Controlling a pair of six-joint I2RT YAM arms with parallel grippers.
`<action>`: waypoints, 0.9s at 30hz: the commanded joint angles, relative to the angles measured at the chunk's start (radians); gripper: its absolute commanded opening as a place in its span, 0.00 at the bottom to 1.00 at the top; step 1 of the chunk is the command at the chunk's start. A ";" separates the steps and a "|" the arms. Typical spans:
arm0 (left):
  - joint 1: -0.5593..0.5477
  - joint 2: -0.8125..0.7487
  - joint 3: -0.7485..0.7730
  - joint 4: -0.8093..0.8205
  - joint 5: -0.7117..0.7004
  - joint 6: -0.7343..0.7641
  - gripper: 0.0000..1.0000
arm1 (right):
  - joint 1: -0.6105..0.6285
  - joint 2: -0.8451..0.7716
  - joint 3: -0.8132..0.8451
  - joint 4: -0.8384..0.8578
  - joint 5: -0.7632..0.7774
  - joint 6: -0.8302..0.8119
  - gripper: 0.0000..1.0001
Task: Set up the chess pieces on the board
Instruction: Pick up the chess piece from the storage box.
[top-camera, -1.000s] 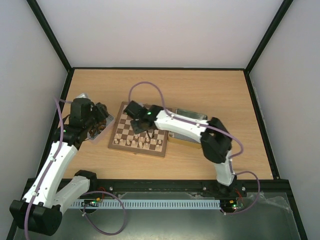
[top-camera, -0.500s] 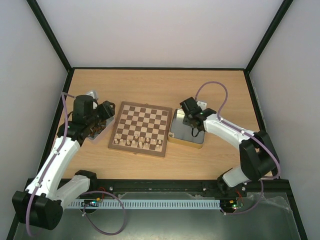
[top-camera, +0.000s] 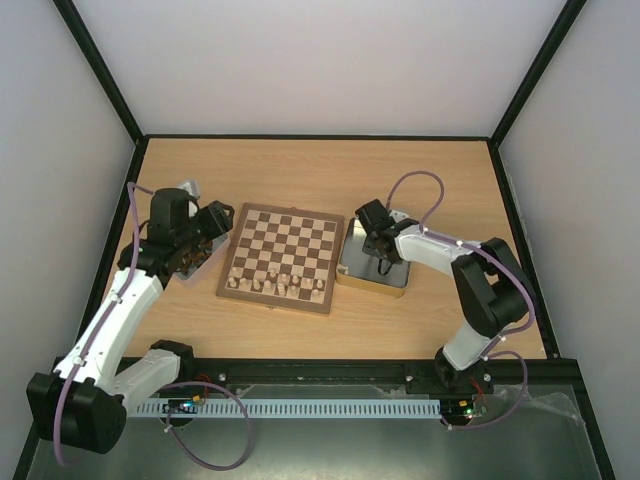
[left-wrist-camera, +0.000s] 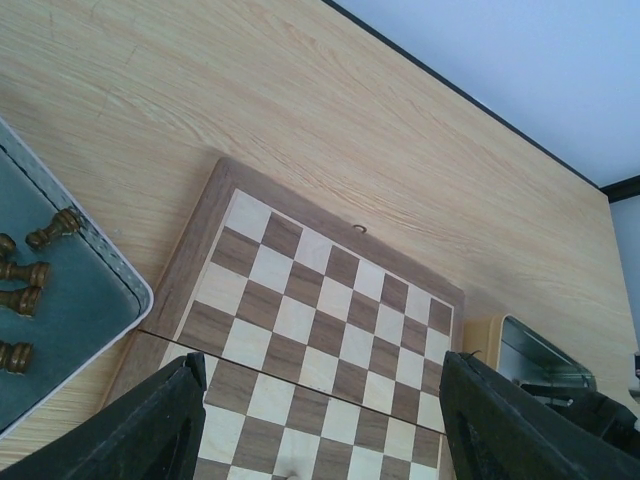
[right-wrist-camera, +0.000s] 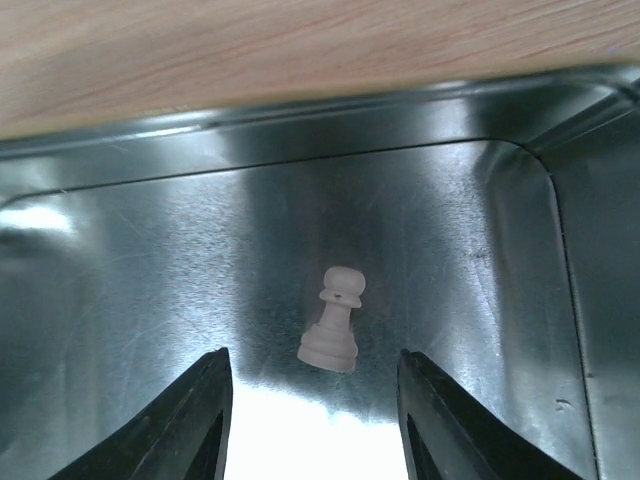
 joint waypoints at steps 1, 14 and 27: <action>0.003 0.009 -0.010 0.011 0.015 -0.013 0.66 | -0.006 0.035 -0.015 0.018 0.059 0.053 0.43; 0.003 0.018 -0.012 0.016 0.023 -0.010 0.66 | -0.007 0.070 -0.051 0.060 0.040 0.052 0.24; 0.003 0.007 -0.017 0.014 0.038 -0.004 0.67 | -0.007 0.078 -0.062 0.078 0.086 0.031 0.12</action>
